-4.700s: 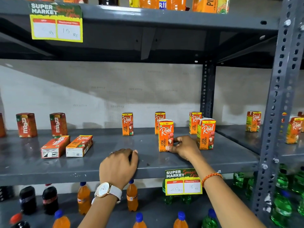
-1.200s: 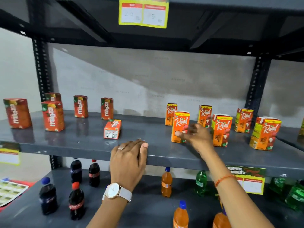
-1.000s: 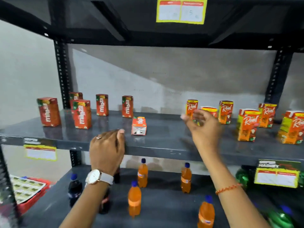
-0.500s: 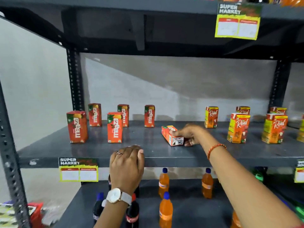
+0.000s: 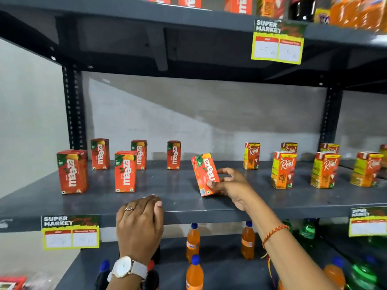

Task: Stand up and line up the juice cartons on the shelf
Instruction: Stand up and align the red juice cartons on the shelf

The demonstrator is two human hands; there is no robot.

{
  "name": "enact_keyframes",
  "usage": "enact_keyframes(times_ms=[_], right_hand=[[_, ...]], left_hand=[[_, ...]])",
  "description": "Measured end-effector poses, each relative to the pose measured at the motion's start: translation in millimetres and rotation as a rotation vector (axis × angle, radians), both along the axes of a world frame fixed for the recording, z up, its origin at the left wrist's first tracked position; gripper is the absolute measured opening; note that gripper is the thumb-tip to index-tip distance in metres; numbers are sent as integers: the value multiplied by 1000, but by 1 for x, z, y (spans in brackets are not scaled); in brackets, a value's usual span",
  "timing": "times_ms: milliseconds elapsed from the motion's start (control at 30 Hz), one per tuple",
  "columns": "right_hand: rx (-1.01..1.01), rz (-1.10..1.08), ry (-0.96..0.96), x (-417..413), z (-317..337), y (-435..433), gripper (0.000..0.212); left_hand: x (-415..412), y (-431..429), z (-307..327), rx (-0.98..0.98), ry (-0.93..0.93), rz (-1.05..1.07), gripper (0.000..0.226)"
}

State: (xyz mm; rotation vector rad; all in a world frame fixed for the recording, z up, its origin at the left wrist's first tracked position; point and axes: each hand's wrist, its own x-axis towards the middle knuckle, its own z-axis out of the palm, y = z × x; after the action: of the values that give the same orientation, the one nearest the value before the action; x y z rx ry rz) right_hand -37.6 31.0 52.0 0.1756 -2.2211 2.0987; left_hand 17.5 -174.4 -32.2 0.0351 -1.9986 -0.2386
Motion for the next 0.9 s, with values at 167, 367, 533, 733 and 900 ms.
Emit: enact_keyframes(times_ms=[167,367,533,733,900], right_hand=[[-134,90,28,5,-2,8,49],[-301,118,12,2,-2,11,35],[-284,147,16,0,-3,9,30],[-266,201,8,-2,-4,11,17],[-262,235,-38,-3,-1,11,16]], left_hand=[[-1,4,-2,37,16,27,42],[1,7,0,39,-3,49,43],[4,9,2,41,-12,55,43],[7,8,2,32,-59,45,43],[8,7,3,38,-73,33,42]])
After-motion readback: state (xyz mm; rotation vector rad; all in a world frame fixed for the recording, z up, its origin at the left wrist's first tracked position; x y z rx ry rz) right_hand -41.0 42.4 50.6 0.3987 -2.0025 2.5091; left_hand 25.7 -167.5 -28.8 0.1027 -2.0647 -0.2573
